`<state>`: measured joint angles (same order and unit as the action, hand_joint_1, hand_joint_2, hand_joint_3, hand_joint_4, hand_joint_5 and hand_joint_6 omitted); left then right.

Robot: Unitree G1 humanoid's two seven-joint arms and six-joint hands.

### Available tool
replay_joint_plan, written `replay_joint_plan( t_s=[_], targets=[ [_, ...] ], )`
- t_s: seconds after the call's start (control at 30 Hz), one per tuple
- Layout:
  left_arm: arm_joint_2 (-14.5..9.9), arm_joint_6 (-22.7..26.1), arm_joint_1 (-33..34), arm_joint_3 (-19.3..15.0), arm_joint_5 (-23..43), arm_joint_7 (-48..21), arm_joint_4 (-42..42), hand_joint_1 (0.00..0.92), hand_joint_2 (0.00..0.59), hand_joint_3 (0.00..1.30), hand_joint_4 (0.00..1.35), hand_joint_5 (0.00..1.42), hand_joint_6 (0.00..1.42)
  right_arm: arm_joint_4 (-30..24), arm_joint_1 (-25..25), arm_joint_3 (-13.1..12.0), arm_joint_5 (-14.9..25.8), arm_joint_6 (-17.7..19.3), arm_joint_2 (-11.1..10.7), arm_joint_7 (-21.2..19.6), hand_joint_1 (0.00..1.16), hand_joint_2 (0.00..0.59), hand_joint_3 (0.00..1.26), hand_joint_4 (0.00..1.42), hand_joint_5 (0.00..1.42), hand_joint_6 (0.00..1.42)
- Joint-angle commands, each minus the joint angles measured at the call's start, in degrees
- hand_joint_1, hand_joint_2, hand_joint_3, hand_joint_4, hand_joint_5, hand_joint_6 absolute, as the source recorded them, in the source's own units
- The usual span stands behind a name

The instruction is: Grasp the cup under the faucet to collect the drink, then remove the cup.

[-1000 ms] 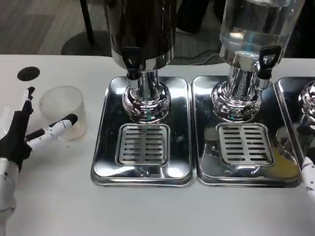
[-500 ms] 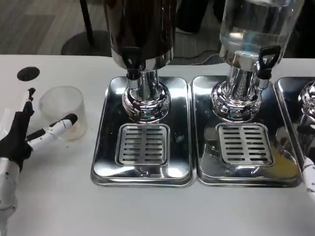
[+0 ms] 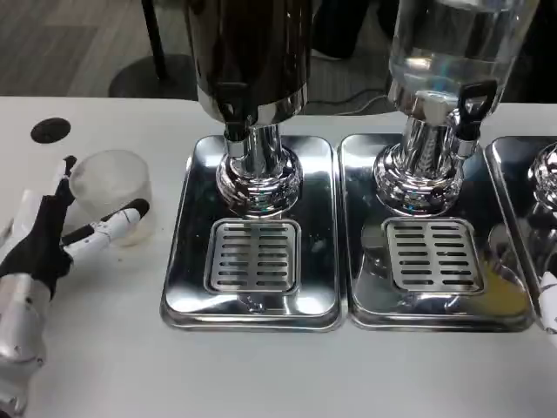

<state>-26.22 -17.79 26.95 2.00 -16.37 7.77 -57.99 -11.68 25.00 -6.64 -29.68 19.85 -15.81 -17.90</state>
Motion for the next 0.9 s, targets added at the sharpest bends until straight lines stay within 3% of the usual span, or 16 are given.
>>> replay_joint_plan(
  t_s=[0.03, 0.37, 0.9],
  targets=[
    [0.42, 0.27, 2.07, 1.18, -0.72, 0.29, -1.31, 0.412, 0.104, 0.00, 0.01, 0.10, 0.15, -0.82, 0.54, -0.91, 0.78, 0.89, 0.20, 0.09, 0.53, 0.583, 0.39, 0.25, 0.19, 0.16],
    [0.49, 0.16, 4.12, 2.72, -0.81, 0.08, -3.29, 0.412, 0.105, 0.00, 0.03, 0.11, 0.15, -0.83, 1.61, -1.80, 1.37, 1.80, 0.55, -0.13, 0.53, 0.583, 0.39, 0.25, 0.19, 0.16],
    [0.02, -1.09, 2.65, 1.63, 0.32, 0.49, -2.60, 0.370, 0.165, 0.22, 0.38, 0.23, 0.21, -1.14, 1.40, -1.93, 1.24, 2.04, 0.68, 0.18, 0.53, 0.583, 0.39, 0.25, 0.19, 0.16]
  ],
)
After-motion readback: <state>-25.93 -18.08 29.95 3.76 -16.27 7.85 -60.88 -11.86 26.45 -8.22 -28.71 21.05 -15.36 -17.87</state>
